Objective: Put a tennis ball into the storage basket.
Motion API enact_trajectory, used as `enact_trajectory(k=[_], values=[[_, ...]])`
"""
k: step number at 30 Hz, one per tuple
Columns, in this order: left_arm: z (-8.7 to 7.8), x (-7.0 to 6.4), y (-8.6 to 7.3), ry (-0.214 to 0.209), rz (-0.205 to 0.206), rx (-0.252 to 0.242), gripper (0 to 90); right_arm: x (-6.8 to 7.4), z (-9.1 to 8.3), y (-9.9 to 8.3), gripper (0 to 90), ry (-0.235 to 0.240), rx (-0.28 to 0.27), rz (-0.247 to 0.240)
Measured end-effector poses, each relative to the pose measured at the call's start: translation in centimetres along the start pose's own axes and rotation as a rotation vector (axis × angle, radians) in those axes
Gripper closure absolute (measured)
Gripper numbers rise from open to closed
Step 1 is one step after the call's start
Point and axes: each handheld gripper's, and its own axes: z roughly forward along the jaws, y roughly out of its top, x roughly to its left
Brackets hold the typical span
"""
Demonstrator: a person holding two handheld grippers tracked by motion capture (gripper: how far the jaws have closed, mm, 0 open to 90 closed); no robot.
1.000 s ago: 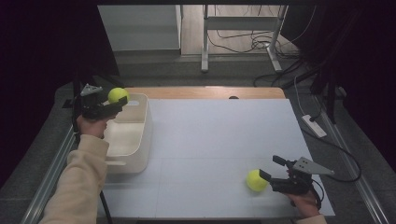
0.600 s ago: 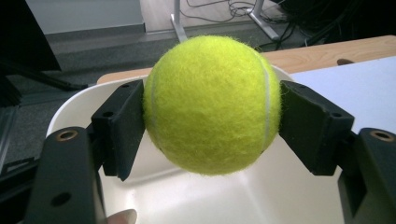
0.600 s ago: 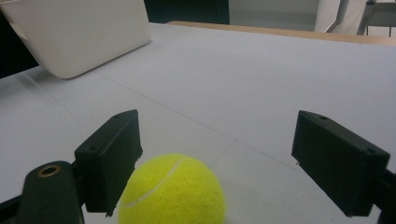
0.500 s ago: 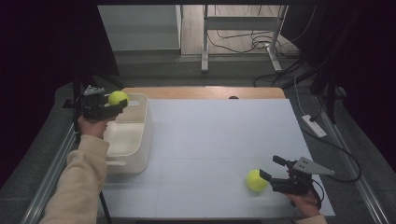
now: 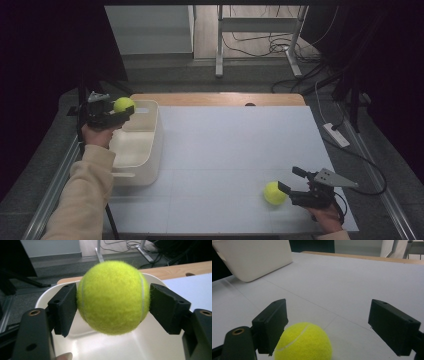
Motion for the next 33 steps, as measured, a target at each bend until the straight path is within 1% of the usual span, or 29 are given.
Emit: enact_trajectory(k=[2,4,5,6,7,9,10,12,15,16,20,22,23,24,26,29,30,33], values=[[-0.3,0.0,0.1,-0.005,-0.018,-0.019,16.8,0.0,0.0,0.0,15.9,0.0,-0.001,0.0],[-0.4,-0.1,0.2,-0.009,-0.017,-0.027,14.0,0.0,0.0,0.0,15.9,0.001,0.0,-0.001],[-0.7,-0.3,0.3,-0.022,-0.016,-0.033,13.6,0.0,0.0,0.0,15.9,0.0,0.0,-0.001],[-0.7,-0.3,0.3,-0.022,-0.016,-0.033,13.3,0.0,0.0,0.0,15.9,-0.001,-0.001,-0.002],[-1.0,-0.6,0.4,-0.033,-0.009,-0.044,13.2,0.0,0.0,0.0,15.9,-0.002,-0.002,-0.002],[-1.2,-0.8,0.4,-0.057,-0.01,-0.052,13.1,0.0,0.0,0.0,15.9,-0.002,-0.003,-0.001],[-1.2,-0.8,0.4,-0.057,-0.01,-0.052,12.8,0.0,0.0,0.0,15.9,-0.002,-0.003,-0.001],[-1.4,-1.0,0.5,-0.082,-0.009,-0.052,12.5,0.0,0.0,0.0,15.9,-0.002,-0.002,-0.002],[-1.8,-1.3,0.5,-0.1,-0.001,-0.057,12.0,0.1,0.0,0.0,15.9,-0.001,-0.001,-0.003],[-1.8,-1.3,0.5,-0.1,-0.001,-0.057,12.2,0.1,0.0,0.0,15.9,-0.001,-0.001,-0.003],[-2.9,-1.8,0.6,-0.13,0.012,-0.085,12.8,0.0,0.0,0.0,15.9,-0.002,-0.001,-0.002],[-3.2,-2.0,0.6,-0.138,0.021,-0.092,12.9,0.1,0.0,0.0,15.9,-0.002,-0.001,-0.003],[-3.4,-2.2,0.6,-0.148,0.025,-0.096,12.9,0.1,0.0,0.0,15.9,-0.002,-0.001,-0.004],[-3.4,-2.2,0.6,-0.148,0.025,-0.096,12.9,0.1,0.0,0.0,15.9,-0.002,-0.001,-0.004],[-3.6,-2.3,0.6,-0.163,0.026,-0.099,12.9,0.1,0.0,0.0,15.9,-0.002,0.0,-0.004],[-4.1,-2.7,0.4,-0.179,0.037,-0.119,15.0,0.1,0.0,0.0,15.9,-0.003,0.0,-0.004],[-4.3,-2.8,0.4,-0.191,0.044,-0.123,15.2,0.0,0.0,0.0,15.9,-0.003,0.0,-0.004],[-4.5,-3.1,0.3,-0.201,0.049,-0.129,15.2,0.0,0.0,0.0,15.9,-0.005,0.0,-0.003]])
